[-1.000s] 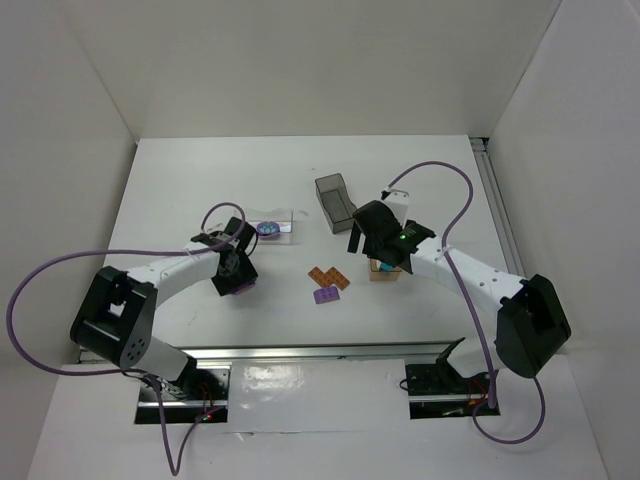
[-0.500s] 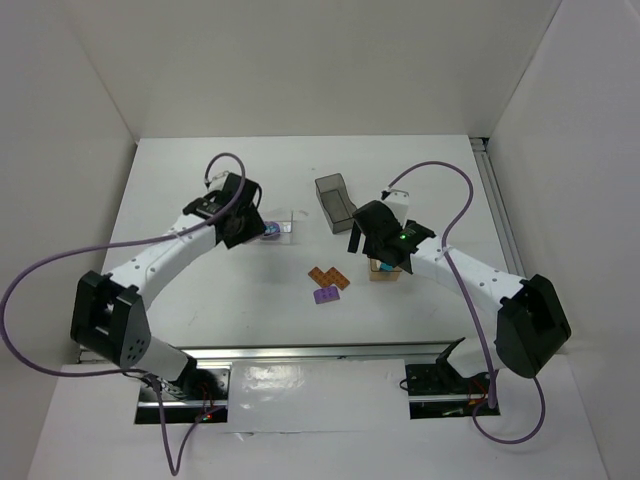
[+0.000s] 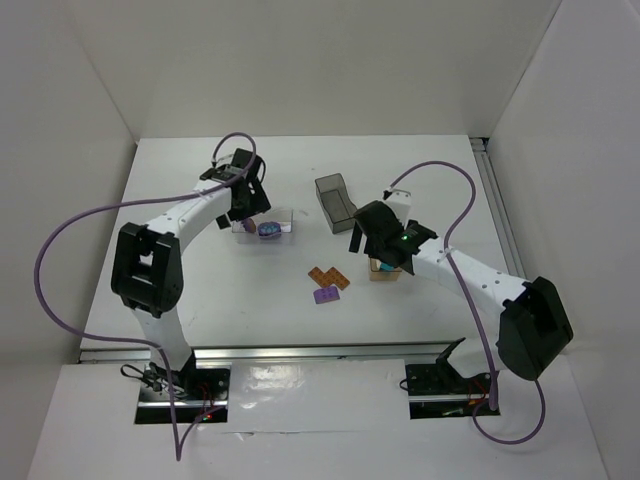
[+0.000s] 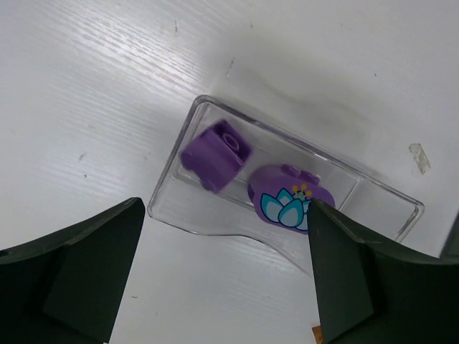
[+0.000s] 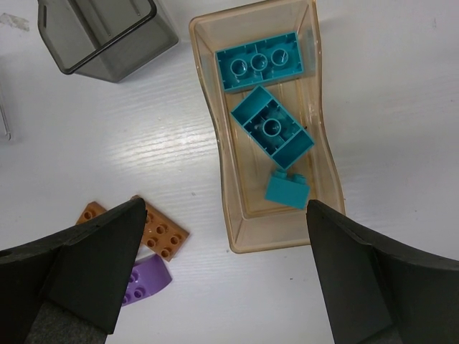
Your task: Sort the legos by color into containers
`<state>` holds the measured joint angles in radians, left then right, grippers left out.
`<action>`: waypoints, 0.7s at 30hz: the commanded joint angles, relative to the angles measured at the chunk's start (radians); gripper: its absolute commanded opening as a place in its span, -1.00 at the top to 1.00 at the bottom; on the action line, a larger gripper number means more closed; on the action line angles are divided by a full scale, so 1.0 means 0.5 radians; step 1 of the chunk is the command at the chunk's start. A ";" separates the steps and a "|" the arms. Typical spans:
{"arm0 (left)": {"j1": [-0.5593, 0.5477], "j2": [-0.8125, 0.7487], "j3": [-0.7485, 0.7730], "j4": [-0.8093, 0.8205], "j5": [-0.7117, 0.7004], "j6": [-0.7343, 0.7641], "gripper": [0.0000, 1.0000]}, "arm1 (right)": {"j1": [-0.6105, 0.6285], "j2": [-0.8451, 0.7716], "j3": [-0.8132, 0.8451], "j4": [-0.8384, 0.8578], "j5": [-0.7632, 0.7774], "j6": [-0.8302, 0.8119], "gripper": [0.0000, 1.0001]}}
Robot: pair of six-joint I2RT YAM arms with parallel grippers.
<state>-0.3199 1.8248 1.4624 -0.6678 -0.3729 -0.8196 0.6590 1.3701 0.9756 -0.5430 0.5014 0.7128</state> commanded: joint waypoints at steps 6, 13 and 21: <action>-0.142 -0.234 0.073 -0.036 -0.009 0.136 -0.87 | 0.020 -0.062 -0.046 -0.021 0.083 0.019 -1.00; -0.688 -0.649 -0.548 0.341 0.365 0.565 -0.87 | 0.020 -0.200 -0.110 -0.058 0.083 0.056 -1.00; -1.078 -0.741 -1.087 0.988 0.553 0.792 -0.98 | -0.020 -0.472 -0.187 -0.218 0.233 0.209 -1.00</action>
<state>-0.8238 1.4326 0.9443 -0.3561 -0.1280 -0.5190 0.6537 1.2129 0.8875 -0.5869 0.5335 0.7494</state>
